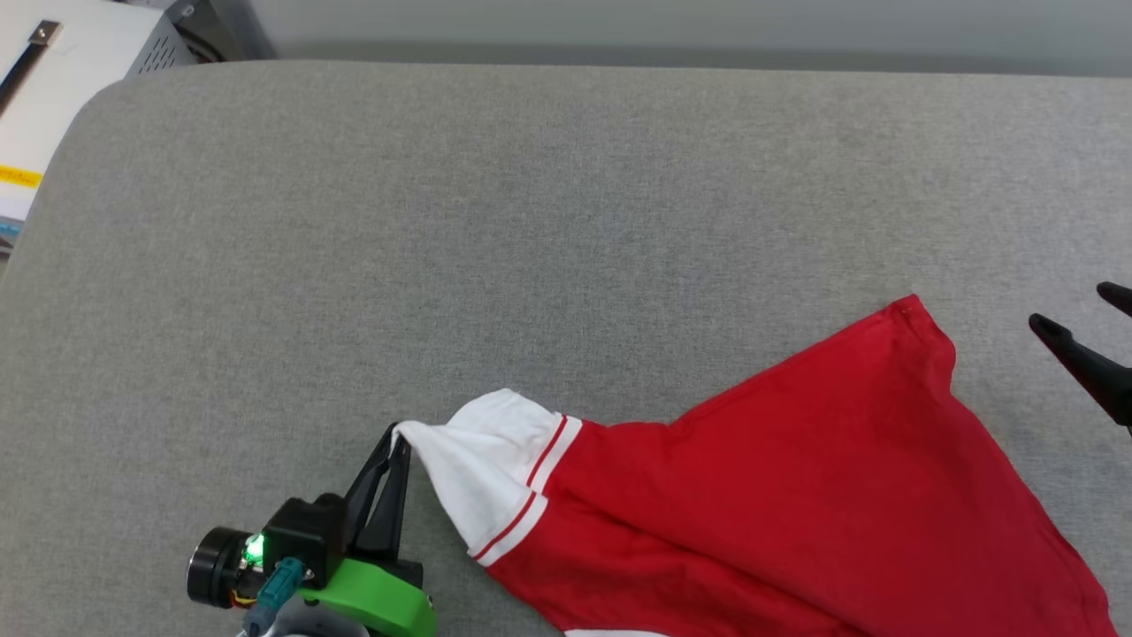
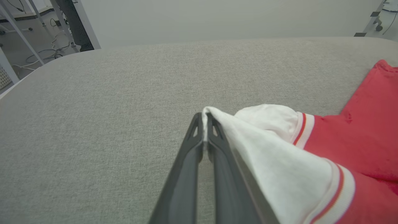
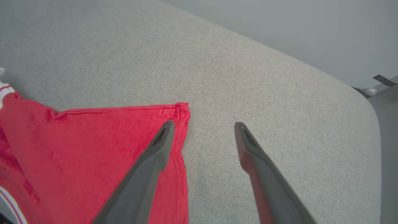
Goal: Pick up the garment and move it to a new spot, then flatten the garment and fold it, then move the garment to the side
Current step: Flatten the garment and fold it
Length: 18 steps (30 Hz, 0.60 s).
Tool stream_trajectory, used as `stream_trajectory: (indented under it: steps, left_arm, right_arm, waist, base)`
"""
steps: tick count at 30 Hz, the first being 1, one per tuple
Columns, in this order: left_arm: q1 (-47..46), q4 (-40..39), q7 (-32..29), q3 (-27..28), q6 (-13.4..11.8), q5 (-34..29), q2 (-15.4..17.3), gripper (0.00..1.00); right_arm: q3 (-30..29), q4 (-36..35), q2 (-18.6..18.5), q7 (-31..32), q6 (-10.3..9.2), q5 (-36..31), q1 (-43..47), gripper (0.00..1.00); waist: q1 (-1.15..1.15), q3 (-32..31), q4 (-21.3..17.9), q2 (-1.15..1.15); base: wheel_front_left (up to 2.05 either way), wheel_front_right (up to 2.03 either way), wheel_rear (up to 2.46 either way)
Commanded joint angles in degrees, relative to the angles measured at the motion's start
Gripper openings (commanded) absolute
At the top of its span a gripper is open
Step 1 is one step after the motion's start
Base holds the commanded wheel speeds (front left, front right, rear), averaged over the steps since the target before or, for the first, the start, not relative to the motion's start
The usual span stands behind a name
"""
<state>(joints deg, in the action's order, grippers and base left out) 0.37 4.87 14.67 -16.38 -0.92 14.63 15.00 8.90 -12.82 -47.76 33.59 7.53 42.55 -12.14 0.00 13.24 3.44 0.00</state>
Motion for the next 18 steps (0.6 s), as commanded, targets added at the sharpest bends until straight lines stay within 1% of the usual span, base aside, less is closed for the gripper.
stream_trajectory:
  steps: [1, 4, 6, 8, 11, 14, 17, 18]
  left_arm:
    - [-1.52, -0.33, 0.33, -0.33, 0.15, -0.78, -0.38, 0.0]
    - [-3.2, -0.6, 0.32, -1.42, 0.34, -1.41, -1.01, 0.0]
    - [-4.04, -0.87, 0.32, -1.87, 0.35, -1.7, -1.39, 0.0]
    - [-4.71, -1.19, 0.32, -2.27, 0.33, -1.96, -1.82, 0.0]
    - [-5.43, -1.62, 0.33, -2.8, 0.28, -2.34, -2.41, 0.0]
    - [-6.13, -1.97, 0.33, -3.3, 0.32, -2.74, -2.9, 0.0]
    - [-6.76, -2.14, 0.33, -3.78, 0.45, -3.05, -3.3, 0.0]
    - [-6.93, -2.13, 0.33, -3.93, 0.47, -3.17, -3.4, 0.0]
  right_arm:
    - [2.26, 1.15, -0.47, 3.12, -0.04, 0.61, -3.09, 1.0]
    - [8.5, 4.47, -1.25, 10.17, -0.04, 1.56, -10.1, 1.0]
    - [12.91, 6.87, -1.85, 13.27, -0.04, 1.08, -14.22, 1.0]
    - [16.26, 9.83, -1.43, 14.72, -0.04, 0.9, -17.75, 1.0]
    - [20.69, 14.17, -0.39, 15.29, -0.04, 0.31, -21.85, 1.0]
    - [24.58, 19.5, 0.81, 14.56, -0.04, -0.23, -24.64, 1.0]
    - [28.29, 24.09, 1.51, 13.65, -0.04, 0.19, -25.21, 1.0]
    - [30.37, 25.28, 1.53, 13.65, -0.04, 0.65, -24.85, 1.0]
  waist:
    - [0.0, 2.59, 1.78, 0.0]
    - [0.0, 4.22, 3.12, 0.0]
    - [0.0, 5.25, 3.8, 0.0]
    - [0.0, 6.26, 4.59, 0.0]
    - [0.0, 7.61, 5.53, 0.0]
    - [0.0, 8.83, 6.33, 0.0]
    - [0.0, 9.62, 7.1, 0.0]
    - [0.0, 9.73, 7.27, 0.0]
  base:
    - [0.0, 0.0, 0.0]
    - [0.0, 0.0, 0.0]
    - [0.0, 0.0, 0.0]
    - [0.0, 0.0, 0.0]
    - [0.0, 0.0, 0.0]
    - [0.0, 0.0, 0.0]
    - [0.0, 0.0, 0.0]
    - [0.0, 0.0, 0.0]
